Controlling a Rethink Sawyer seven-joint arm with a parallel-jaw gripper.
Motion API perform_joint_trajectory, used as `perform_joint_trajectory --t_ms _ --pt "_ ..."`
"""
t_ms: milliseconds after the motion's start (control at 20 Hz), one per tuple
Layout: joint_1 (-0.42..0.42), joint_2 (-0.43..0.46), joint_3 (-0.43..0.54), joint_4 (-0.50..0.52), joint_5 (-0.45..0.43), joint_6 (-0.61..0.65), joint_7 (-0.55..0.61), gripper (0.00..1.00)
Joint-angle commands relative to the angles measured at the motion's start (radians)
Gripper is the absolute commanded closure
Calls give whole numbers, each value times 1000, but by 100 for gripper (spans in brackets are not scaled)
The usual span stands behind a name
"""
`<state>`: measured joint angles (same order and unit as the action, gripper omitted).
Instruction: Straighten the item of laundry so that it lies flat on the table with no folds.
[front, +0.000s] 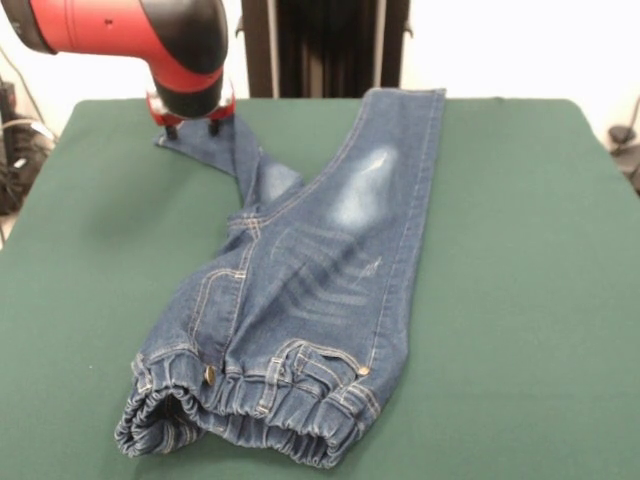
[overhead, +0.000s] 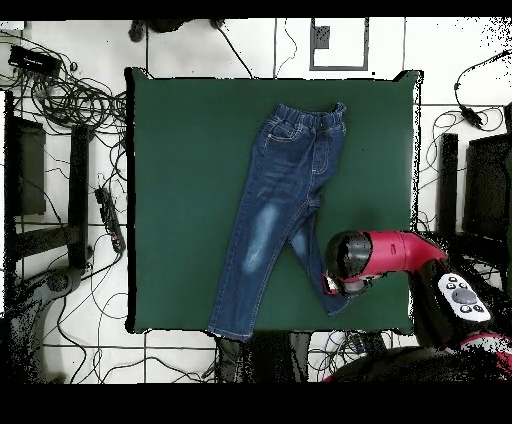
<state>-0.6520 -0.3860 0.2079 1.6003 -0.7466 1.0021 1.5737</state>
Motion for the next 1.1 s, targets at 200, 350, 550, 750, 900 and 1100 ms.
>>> perform_joint_trajectory --t_ms 200,350,550,750,900,1100 --pt "56 98 75 -95 -92 -8 -191 0" --pt "54 108 83 -94 -89 -14 -188 0" --pt "43 118 91 -106 -86 -2 -215 0" --pt "32 121 95 -102 -85 -1 -231 0" --pt "32 120 103 -98 -73 2 -225 0" --pt "34 117 112 -96 -69 2 -224 100"
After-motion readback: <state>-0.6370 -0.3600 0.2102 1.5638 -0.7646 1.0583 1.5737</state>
